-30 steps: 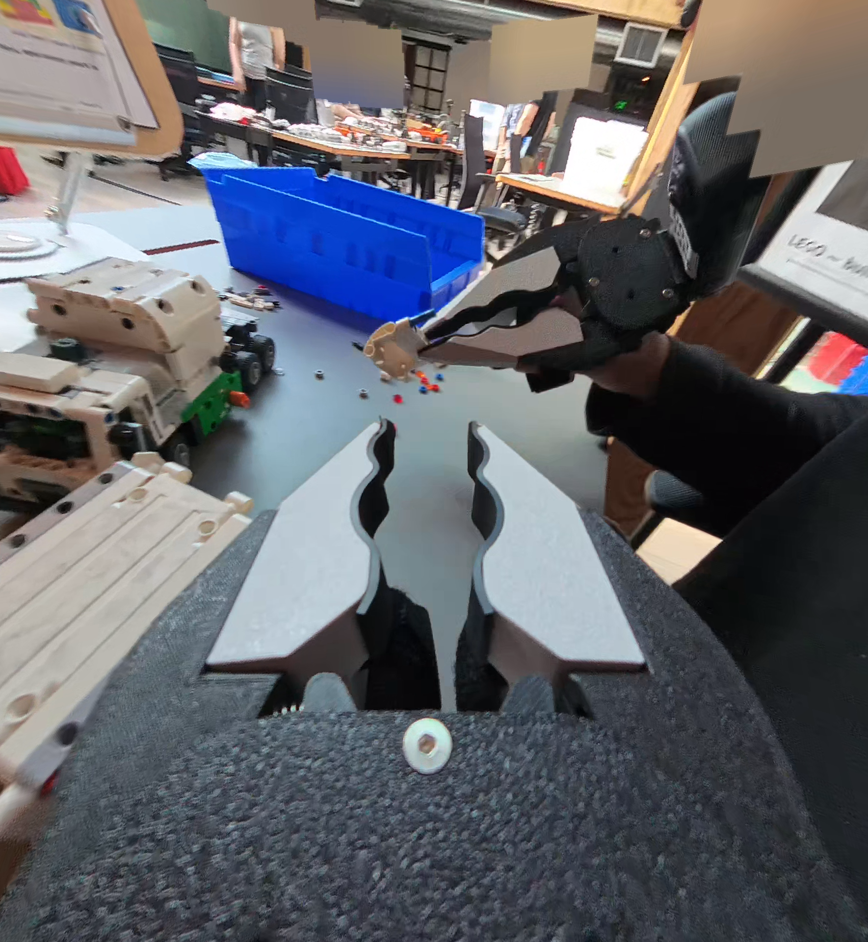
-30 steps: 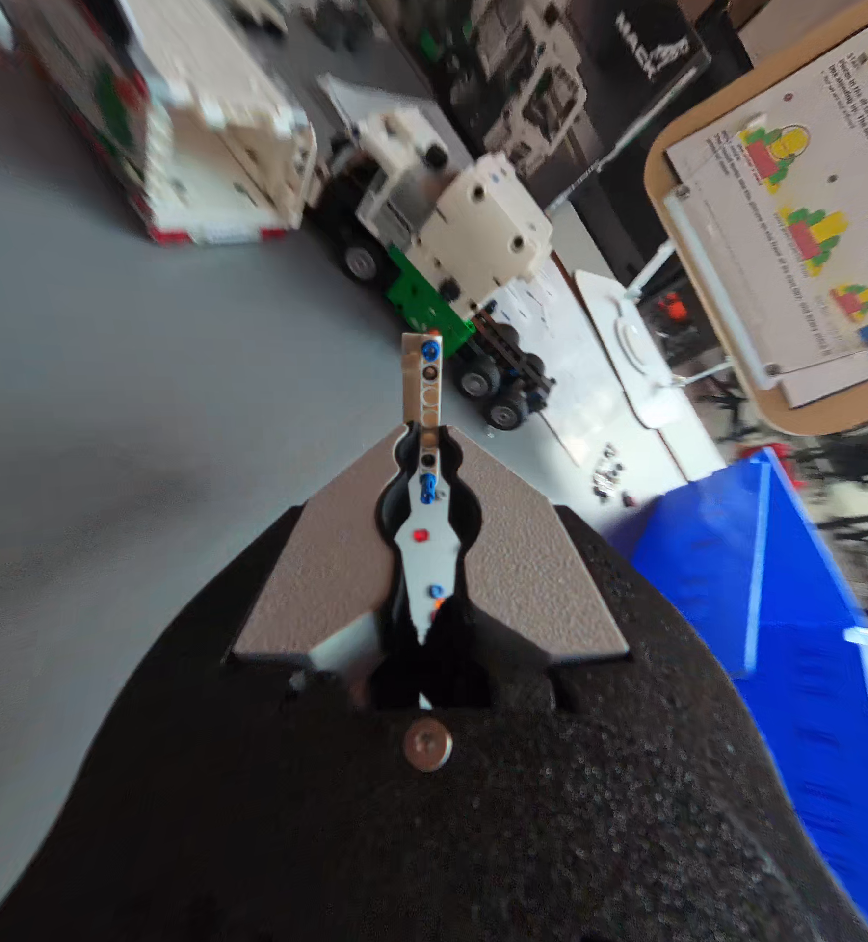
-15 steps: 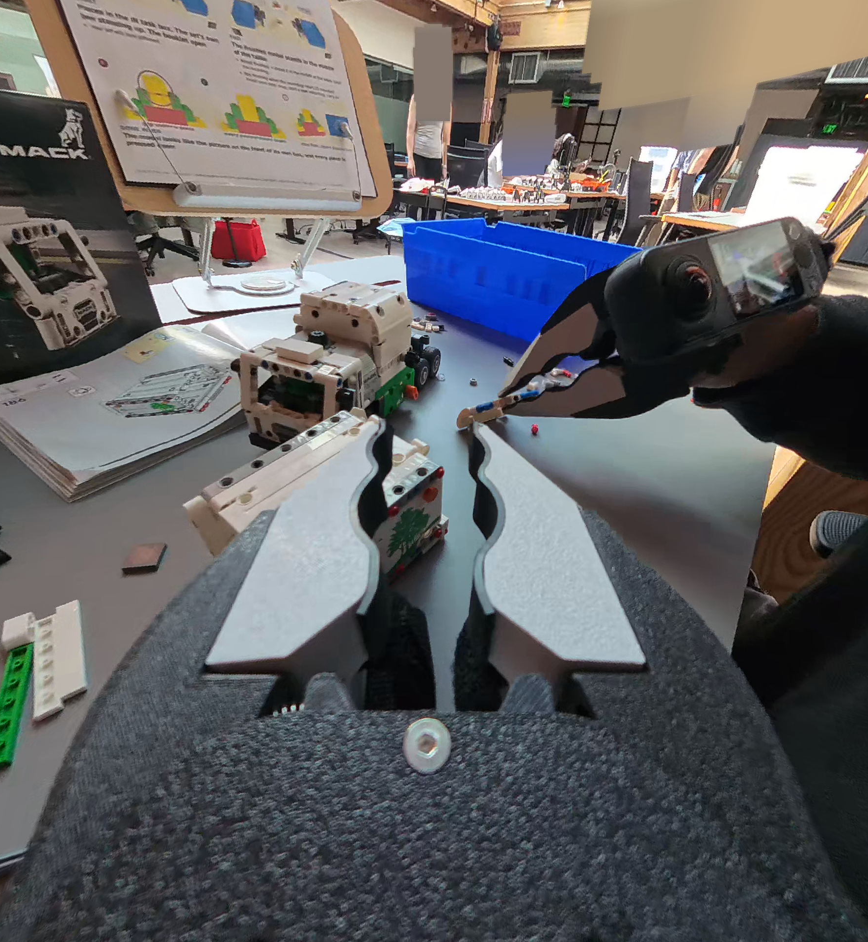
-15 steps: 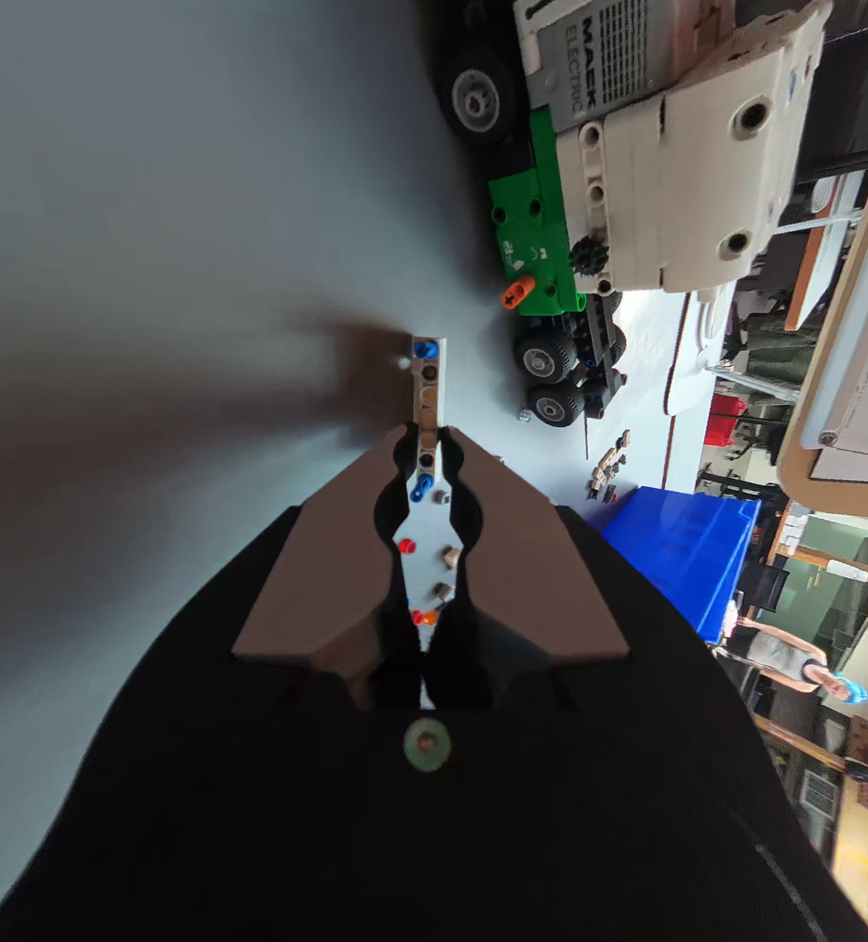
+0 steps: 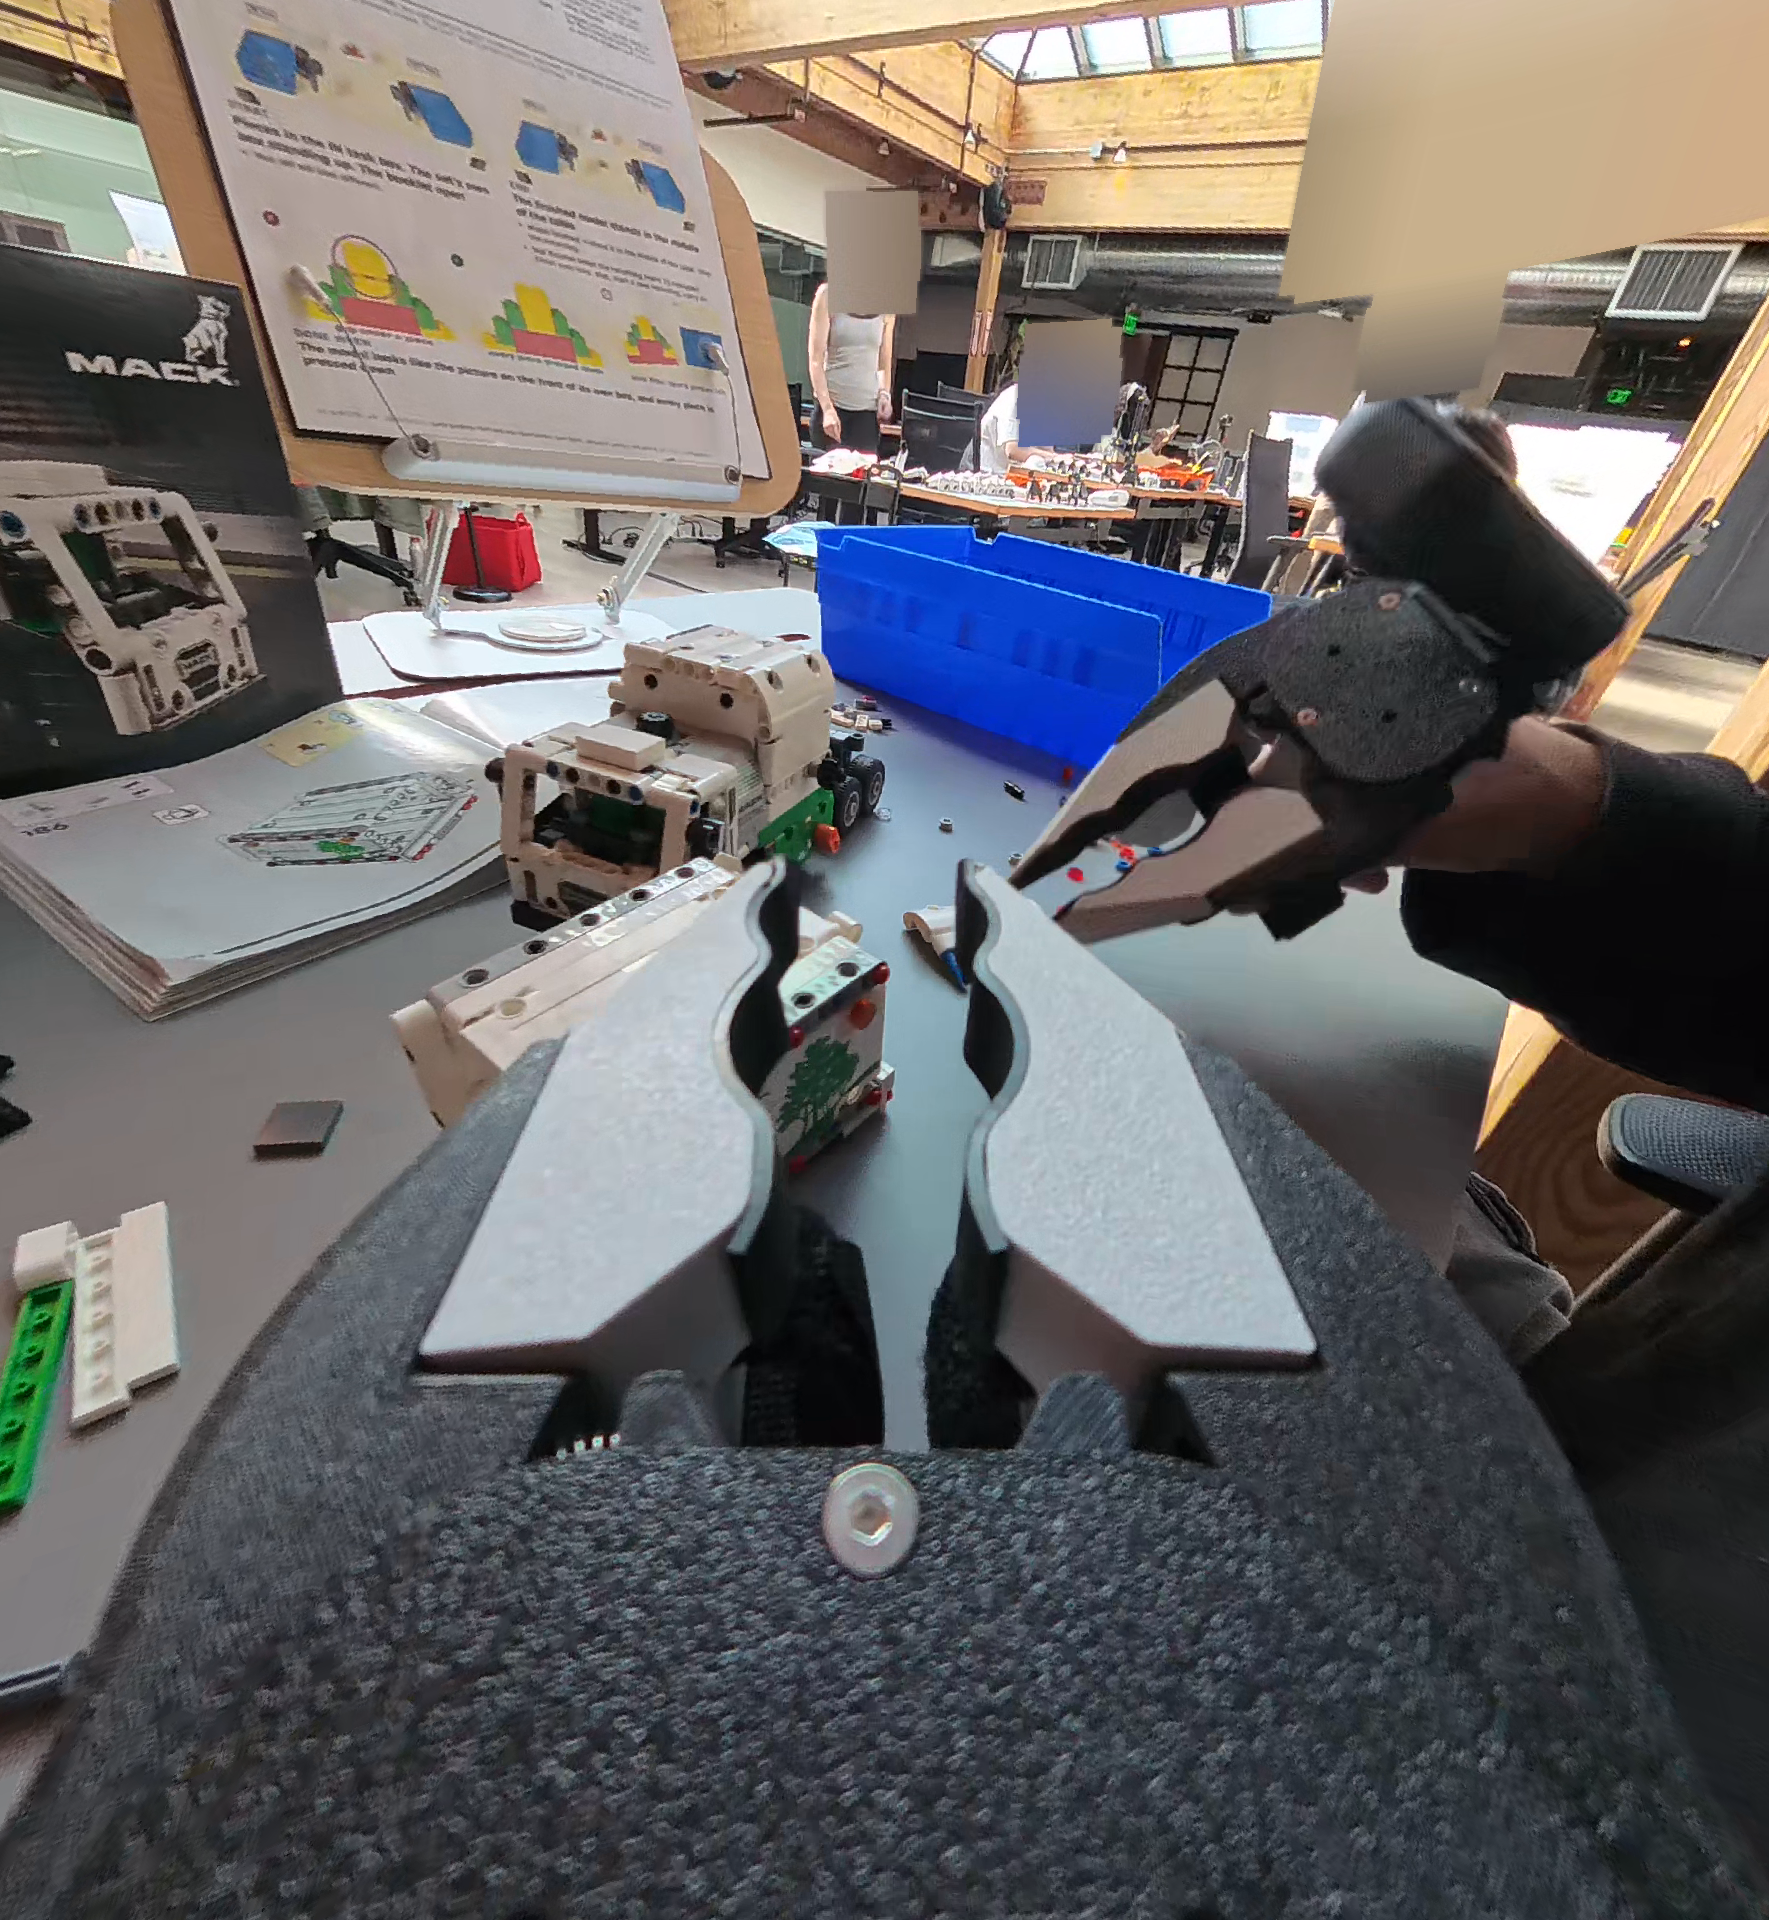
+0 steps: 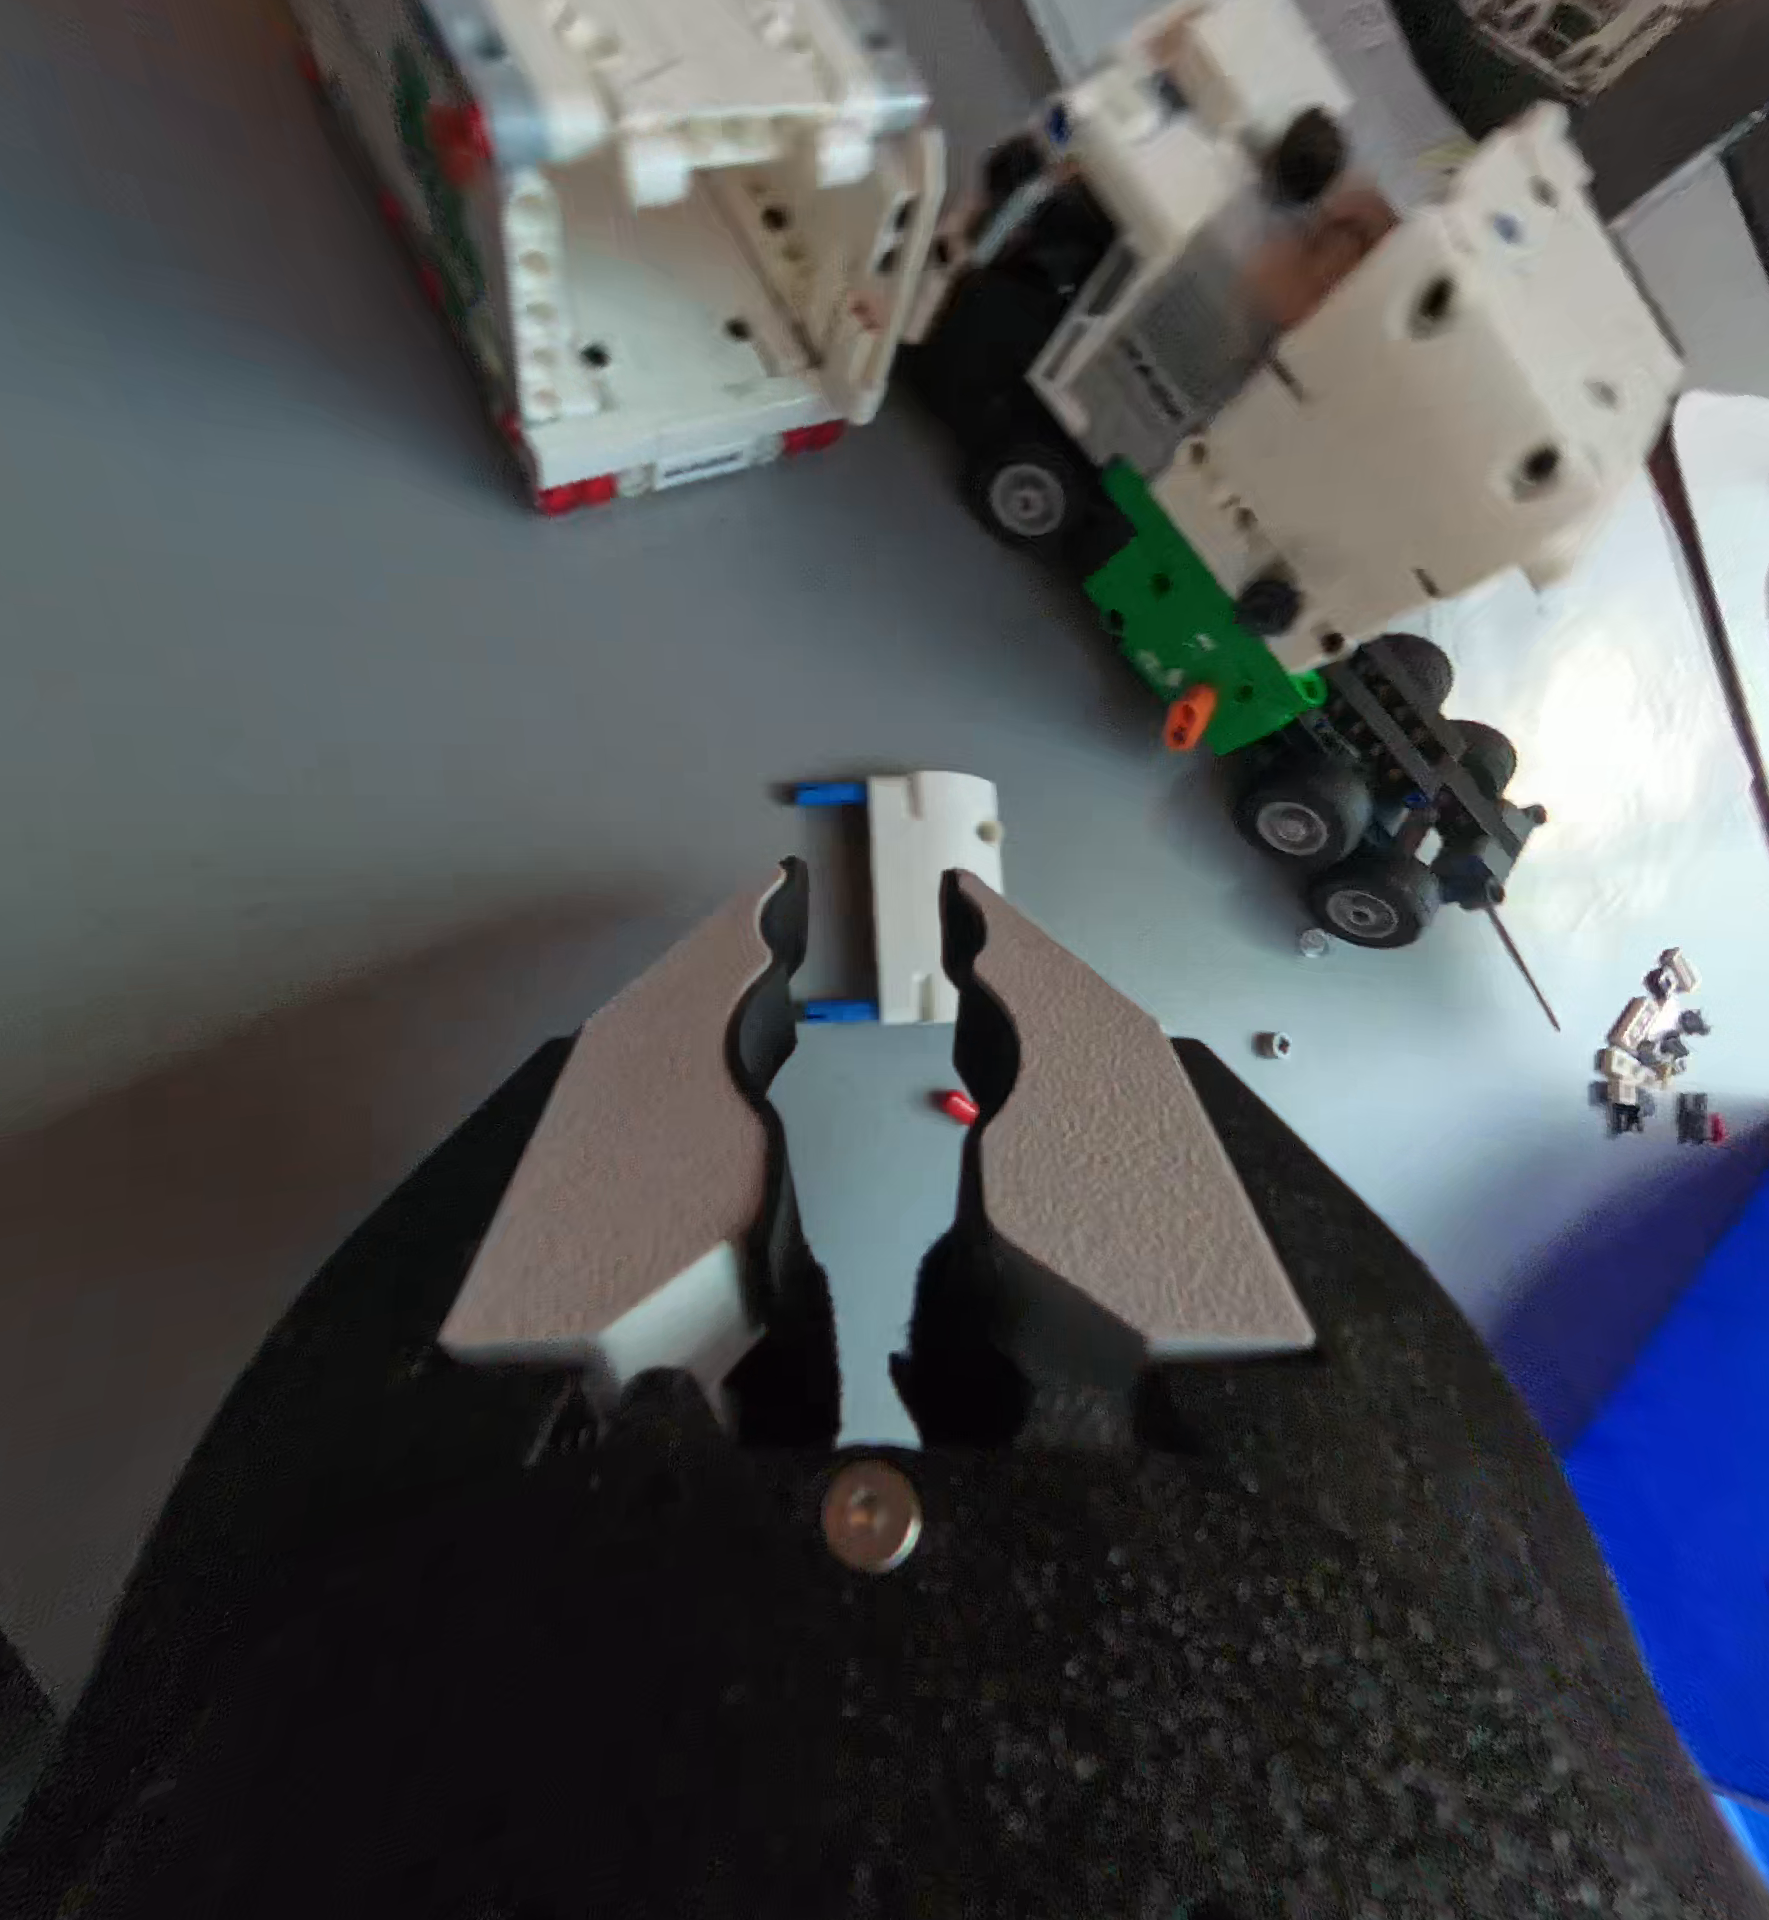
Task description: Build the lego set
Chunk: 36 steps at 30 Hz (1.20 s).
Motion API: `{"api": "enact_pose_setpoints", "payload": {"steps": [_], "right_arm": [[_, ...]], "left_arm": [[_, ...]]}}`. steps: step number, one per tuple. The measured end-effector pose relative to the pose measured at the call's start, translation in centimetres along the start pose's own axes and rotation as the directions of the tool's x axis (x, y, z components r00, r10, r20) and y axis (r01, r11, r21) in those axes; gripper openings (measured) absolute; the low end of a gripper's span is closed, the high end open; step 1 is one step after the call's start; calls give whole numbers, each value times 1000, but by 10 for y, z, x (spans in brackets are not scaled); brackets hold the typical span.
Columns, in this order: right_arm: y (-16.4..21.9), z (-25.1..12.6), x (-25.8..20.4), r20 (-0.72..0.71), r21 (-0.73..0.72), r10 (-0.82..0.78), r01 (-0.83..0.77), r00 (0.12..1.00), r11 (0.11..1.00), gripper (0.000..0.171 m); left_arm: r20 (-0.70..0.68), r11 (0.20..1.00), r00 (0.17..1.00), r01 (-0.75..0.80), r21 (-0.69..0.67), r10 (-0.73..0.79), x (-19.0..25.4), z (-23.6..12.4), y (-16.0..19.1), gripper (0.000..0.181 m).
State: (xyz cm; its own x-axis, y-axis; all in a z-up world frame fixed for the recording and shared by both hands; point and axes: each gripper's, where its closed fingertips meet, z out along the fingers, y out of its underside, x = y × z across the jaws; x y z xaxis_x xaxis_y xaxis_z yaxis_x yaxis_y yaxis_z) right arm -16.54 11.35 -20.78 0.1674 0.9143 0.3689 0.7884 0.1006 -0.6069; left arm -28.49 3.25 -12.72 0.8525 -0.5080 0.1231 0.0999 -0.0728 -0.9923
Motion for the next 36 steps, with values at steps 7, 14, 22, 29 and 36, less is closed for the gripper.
{"api": "enact_pose_setpoints", "payload": {"steps": [7, 14, 22, 29, 36], "right_arm": [[2, -25, 150, 28, 321, 430, -415, 903, 851, 34], [21, 29, 214, 57, 188, 662, -659, 748, 728, 45], [31, 43, 217, 16, 202, 666, -655, 746, 728, 43], [42, 43, 217, -84, 192, 622, -600, 779, 777, 40], [47, 40, 220, -100, 203, 618, -592, 779, 780, 40]], "left_arm": [[161, 991, 979, -121, -52, 128, -31, -2, 0, 26], [410, 1000, 912, -25, 13, 18, -116, -42, -11, 19], [363, 994, 925, 107, 24, -109, -130, -38, -5, 21], [363, 991, 923, 135, 13, -131, -132, -35, -1, 22], [379, 994, 921, 107, -13, -94, -131, -33, 1, 22]]}}
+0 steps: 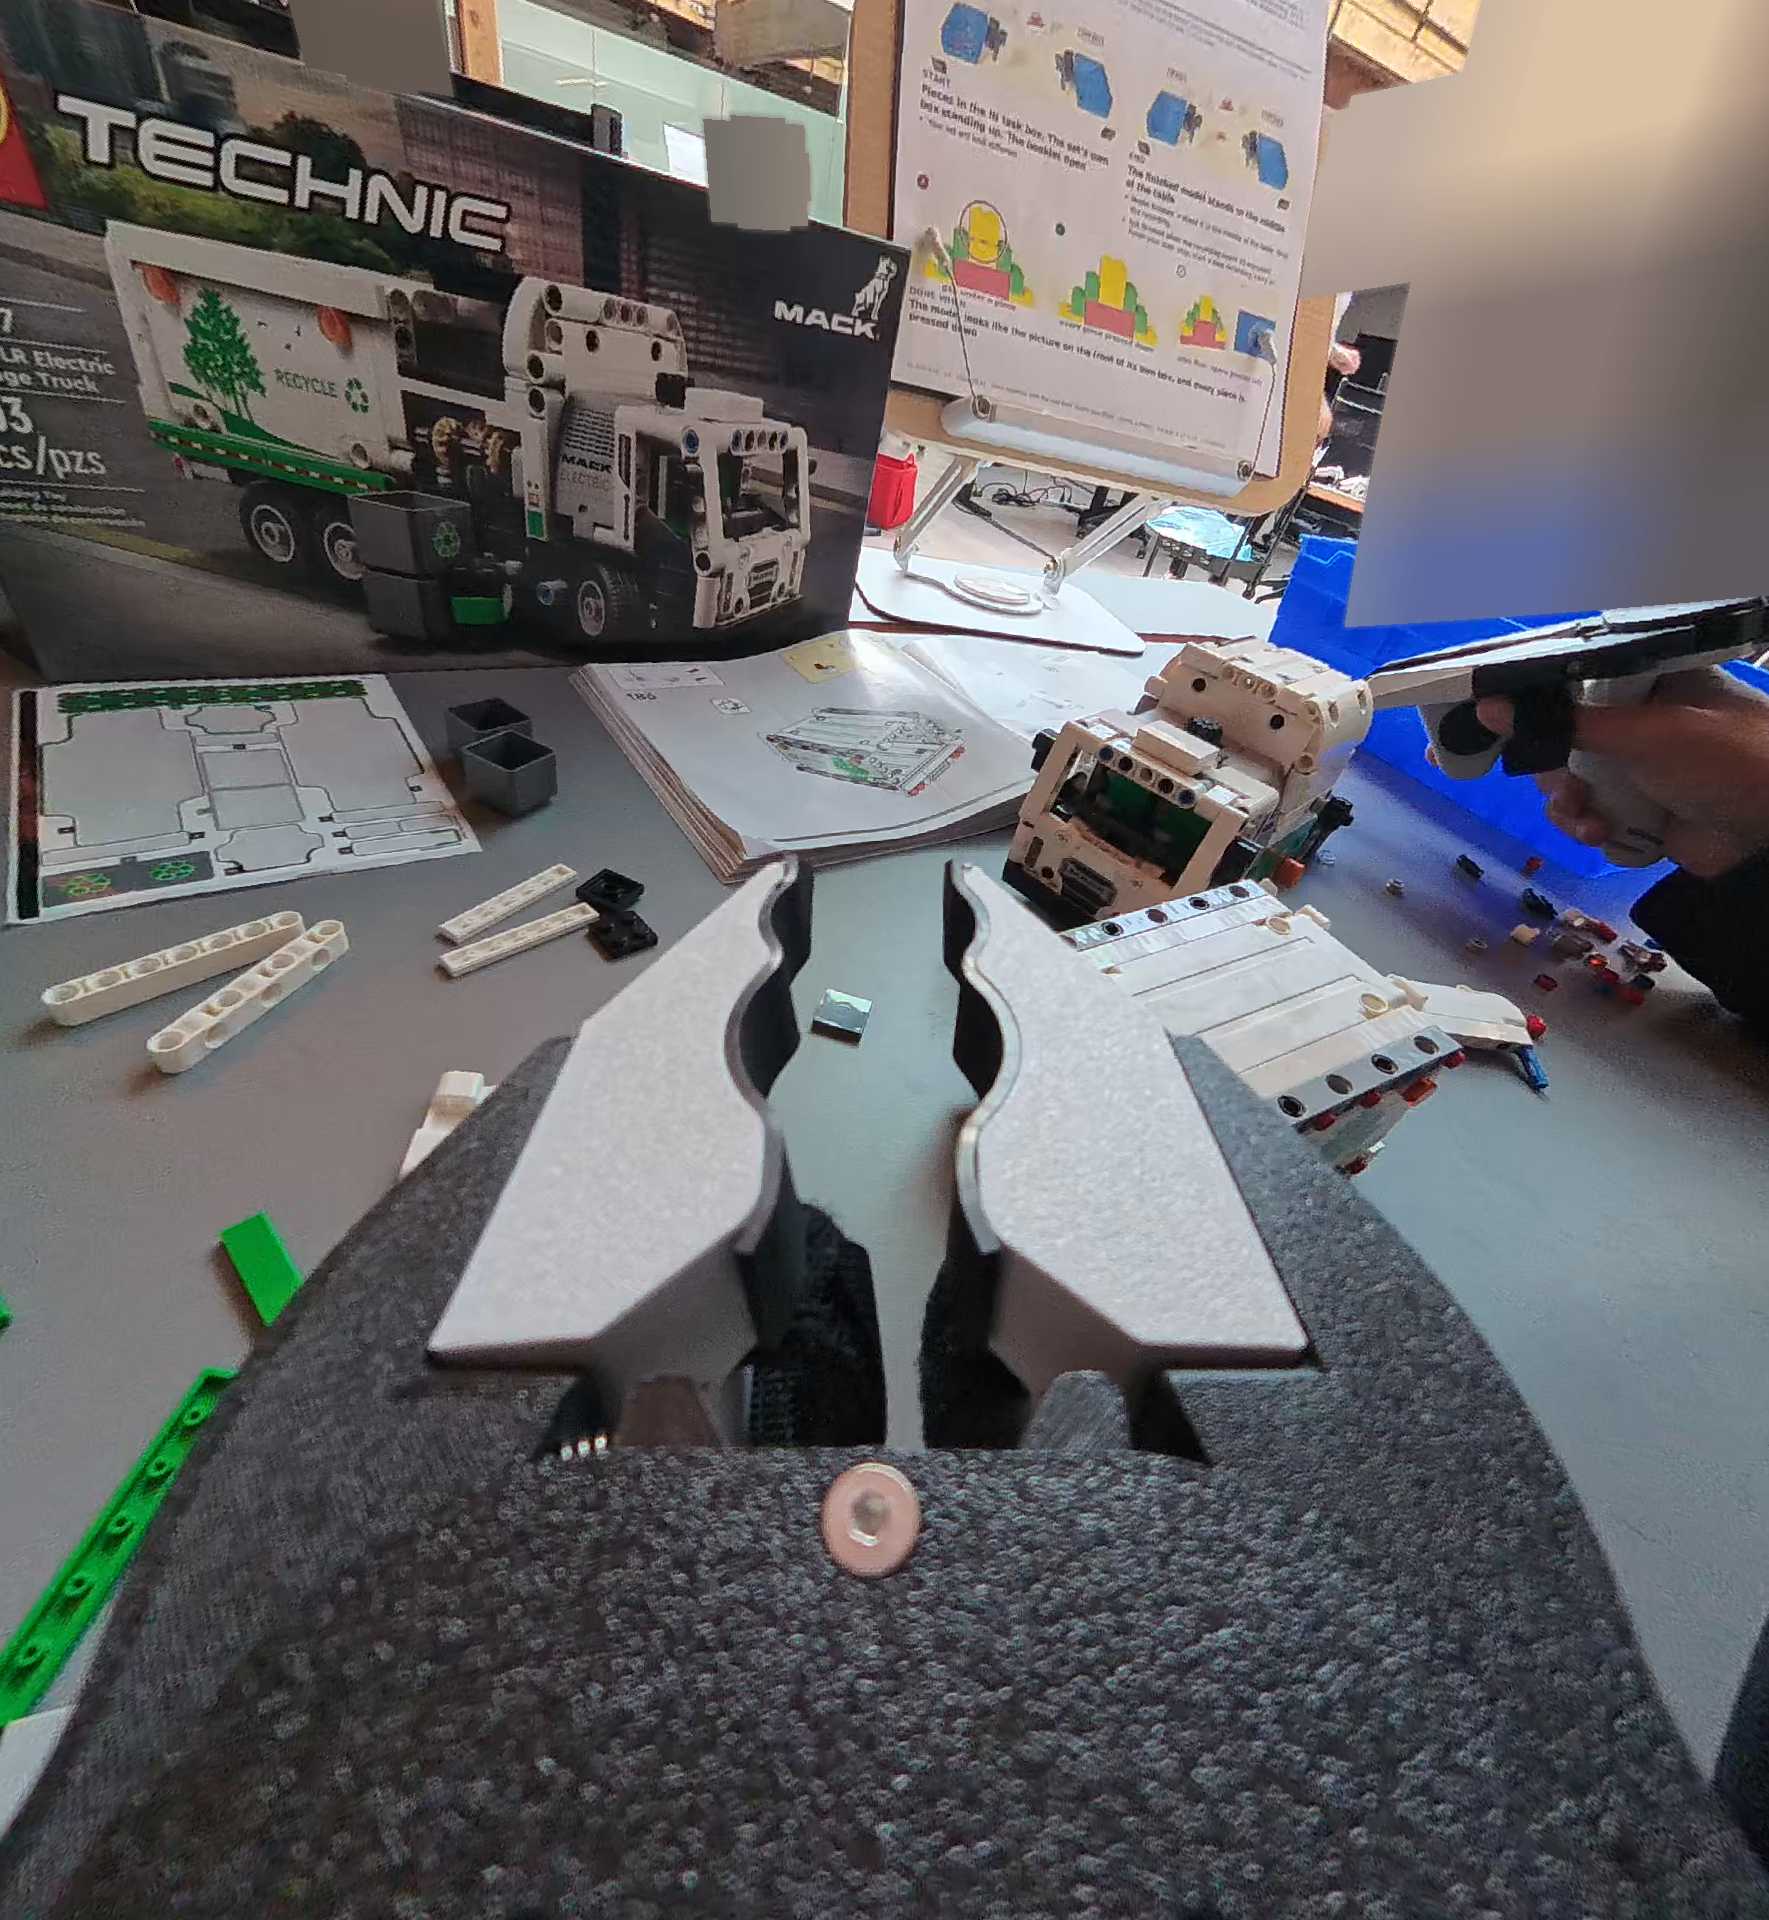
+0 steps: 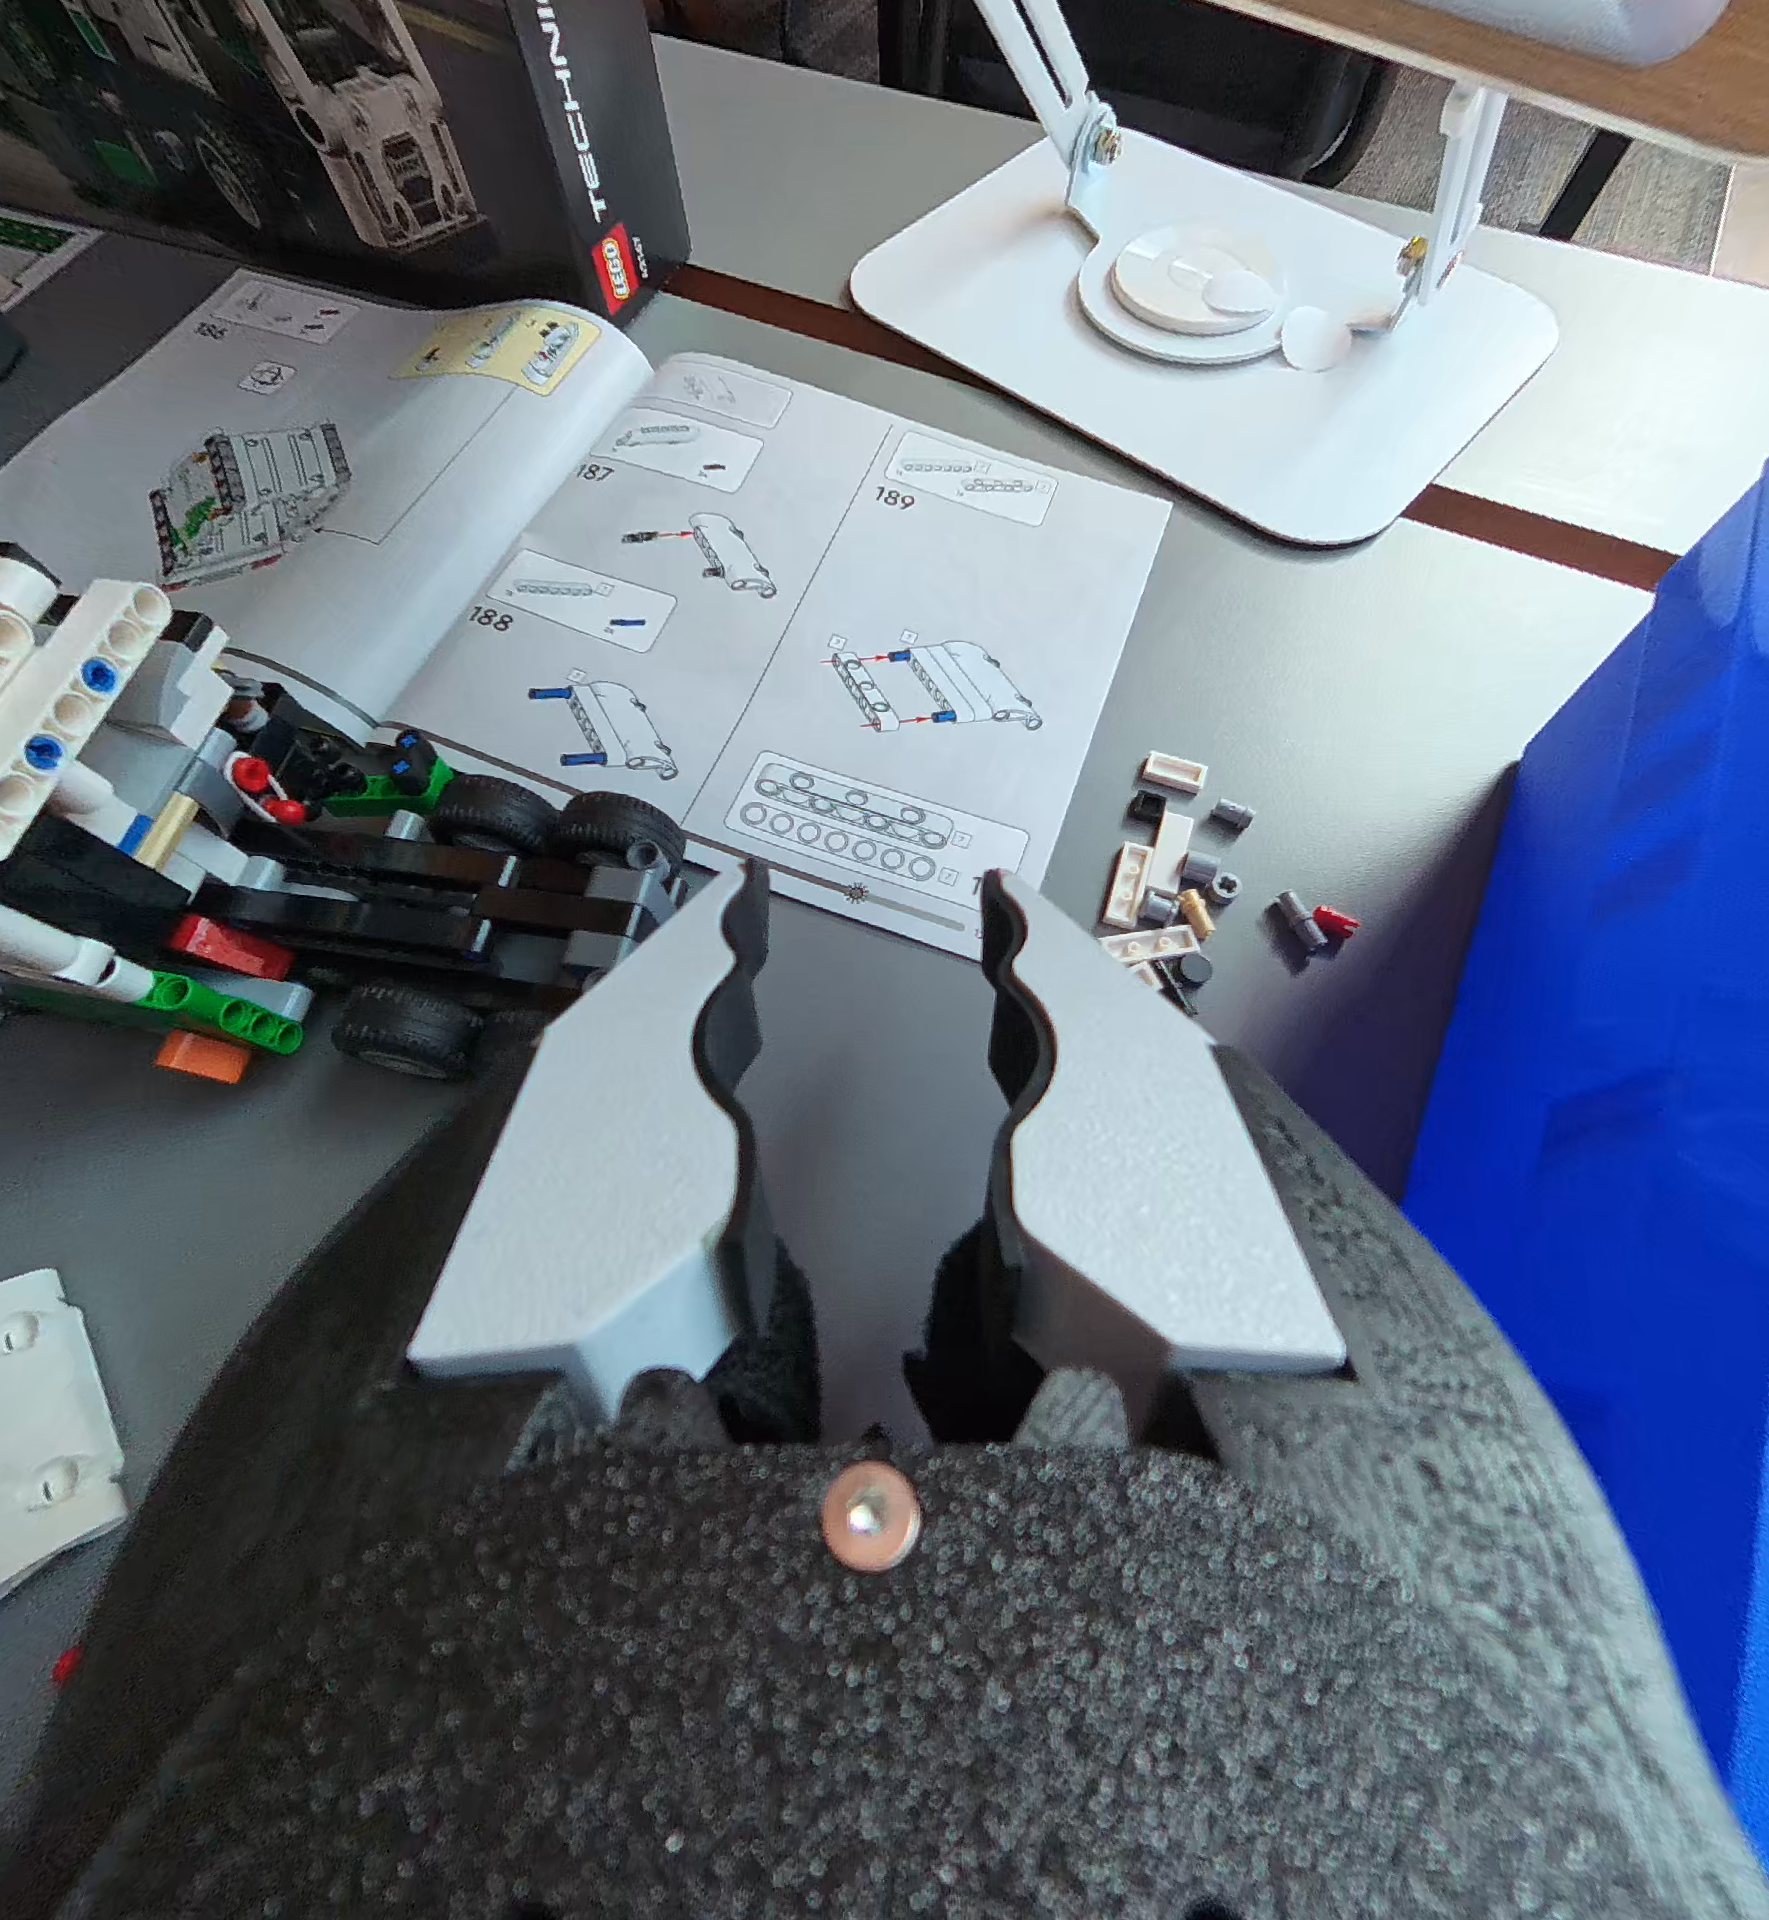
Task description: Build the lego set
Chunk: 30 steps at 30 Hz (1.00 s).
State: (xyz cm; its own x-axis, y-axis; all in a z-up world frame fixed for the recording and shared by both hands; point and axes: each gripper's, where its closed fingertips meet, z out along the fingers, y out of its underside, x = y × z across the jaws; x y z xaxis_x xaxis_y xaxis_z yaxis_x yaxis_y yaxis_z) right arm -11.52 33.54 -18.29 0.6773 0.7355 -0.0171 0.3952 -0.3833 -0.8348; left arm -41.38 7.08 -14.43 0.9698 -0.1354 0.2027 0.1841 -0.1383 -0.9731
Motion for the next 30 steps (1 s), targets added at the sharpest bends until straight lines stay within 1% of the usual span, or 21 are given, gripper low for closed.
{"api": "enact_pose_setpoints", "payload": {"steps": [2, 6, 10, 14, 17, 18, 19, 21, 22, 25, 26, 28, 30], "right_arm": [[0, -1, 3, -11, 5, -1, 1, 1000, 1000, 39], [2, -1, 0, 15, 9, 22, -22, 1000, 1000, 38], [-1, -3, -5, 22, 21, 0, 0, 1000, 1000, 38], [-8, -8, -15, 42, 43, -22, 20, 999, 999, 37], [-10, -11, -23, 44, 54, -58, 56, 997, 997, 36], [-10, -12, -25, 45, 52, -70, 68, 997, 996, 35], [-10, -12, -28, 48, 49, -79, 77, 996, 996, 35], [-10, -15, -35, 59, 46, -92, 89, 994, 995, 35], [-12, -17, -39, 68, 54, -97, 94, 993, 994, 35], [-23, -30, -58, 118, 112, -116, 103, 986, 988, 35], [-26, -35, -68, 150, 134, -128, 108, 980, 985, 35], [-30, -50, -98, 260, 181, -152, 107, 953, 978, 35], [-28, -67, -135, 377, 229, -188, 105, 907, 968, 34]], "left_arm": [[-1, 1000, 1000, 1, -5, -1, 0, 1, 1, 22], [-7, 1000, 1000, 16, -10, -16, -1, 2, 1, 22], [-14, 1000, 1000, 22, 20, -21, 0, 0, -3, 23], [-5, 997, 999, -38, 71, 39, 5, -7, -9, 23], [-12, 997, 999, -44, 61, 45, 10, -9, -8, 22], [-16, 999, 999, -37, 29, 37, 9, -9, -5, 21], [12, 998, 999, -43, -39, 43, 2, -8, 2, 21], [82, 973, 993, -69, -219, 89, -21, -9, 16, 22], [96, 948, 988, -87, -305, 121, -32, -12, 21, 23], [135, 859, 960, -150, -490, 244, -73, -22, 26, 24], [146, 831, 948, -166, -531, 283, -86, -23, 25, 25], [144, 770, 929, -189, -609, 341, -109, -21, 28, 25], [127, 684, 908, -204, -700, 400, -129, -15, 38, 26]]}}
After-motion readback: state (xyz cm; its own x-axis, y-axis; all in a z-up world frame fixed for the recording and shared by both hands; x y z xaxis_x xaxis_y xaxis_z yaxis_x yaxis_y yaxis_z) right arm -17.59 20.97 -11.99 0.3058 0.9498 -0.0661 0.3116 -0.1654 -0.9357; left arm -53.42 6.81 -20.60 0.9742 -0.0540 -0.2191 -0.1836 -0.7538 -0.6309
